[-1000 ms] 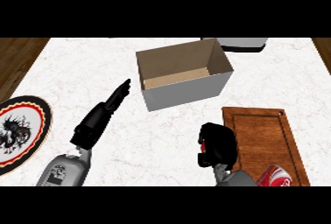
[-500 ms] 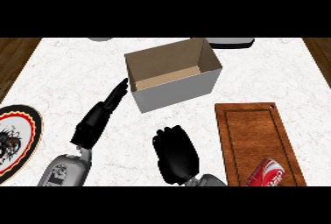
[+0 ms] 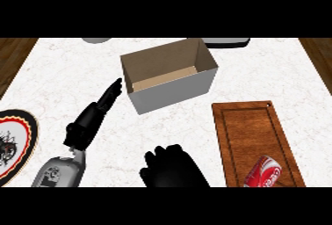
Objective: Pick the tomato from the cutting board and place it in the cardboard box
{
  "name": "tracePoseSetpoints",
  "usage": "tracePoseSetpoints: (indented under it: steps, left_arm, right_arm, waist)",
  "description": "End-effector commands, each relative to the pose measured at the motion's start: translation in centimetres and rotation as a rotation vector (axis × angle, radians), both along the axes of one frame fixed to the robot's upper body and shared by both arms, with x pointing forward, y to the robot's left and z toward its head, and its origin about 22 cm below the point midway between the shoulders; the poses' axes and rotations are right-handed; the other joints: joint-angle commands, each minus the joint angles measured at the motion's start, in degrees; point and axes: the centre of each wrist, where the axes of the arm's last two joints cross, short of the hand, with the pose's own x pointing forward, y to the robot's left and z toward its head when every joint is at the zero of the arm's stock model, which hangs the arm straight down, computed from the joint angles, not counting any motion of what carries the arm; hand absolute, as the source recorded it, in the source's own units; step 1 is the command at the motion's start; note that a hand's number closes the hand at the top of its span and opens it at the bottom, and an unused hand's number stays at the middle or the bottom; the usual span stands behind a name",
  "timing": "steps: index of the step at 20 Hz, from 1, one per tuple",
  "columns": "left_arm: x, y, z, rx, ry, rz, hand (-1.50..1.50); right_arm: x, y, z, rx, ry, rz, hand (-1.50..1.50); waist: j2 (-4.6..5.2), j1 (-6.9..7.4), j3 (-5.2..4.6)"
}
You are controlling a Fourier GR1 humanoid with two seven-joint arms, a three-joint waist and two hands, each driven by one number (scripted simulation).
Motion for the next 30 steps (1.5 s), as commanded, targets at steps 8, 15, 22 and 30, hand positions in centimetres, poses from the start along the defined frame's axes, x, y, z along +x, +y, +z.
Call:
tracePoseSetpoints:
  steps: [8,15,22,30]
  left_arm:
    - [1.5,-0.8,1.0,0.003,-0.001,0.008,0.0]
    - [0.8,-1.1,0.8,0.009,-0.018,-0.003,0.0]
    - [0.2,0.4,-0.7,0.004,0.005,-0.022,0.0]
    - [0.9,-1.3,1.8,-0.001,-0.005,-0.004,0.0]
  right_arm:
    - [-2.9,-3.8,8.3,0.274,-0.04,-0.075,1.5]
    - [1.6,-1.8,10.4,0.301,-0.065,-0.188,1.5]
    - [7.4,-0.9,11.9,0.315,-0.037,-0.203,1.5]
    - [13.2,-0.9,10.0,0.355,-0.034,-0.241,1.5]
  waist:
    - [0.17,0.01,-0.01]
    - [0.2,0.43,-0.03]
    - [0.29,0.66,-0.02]
    - [0.33,0.59,0.01]
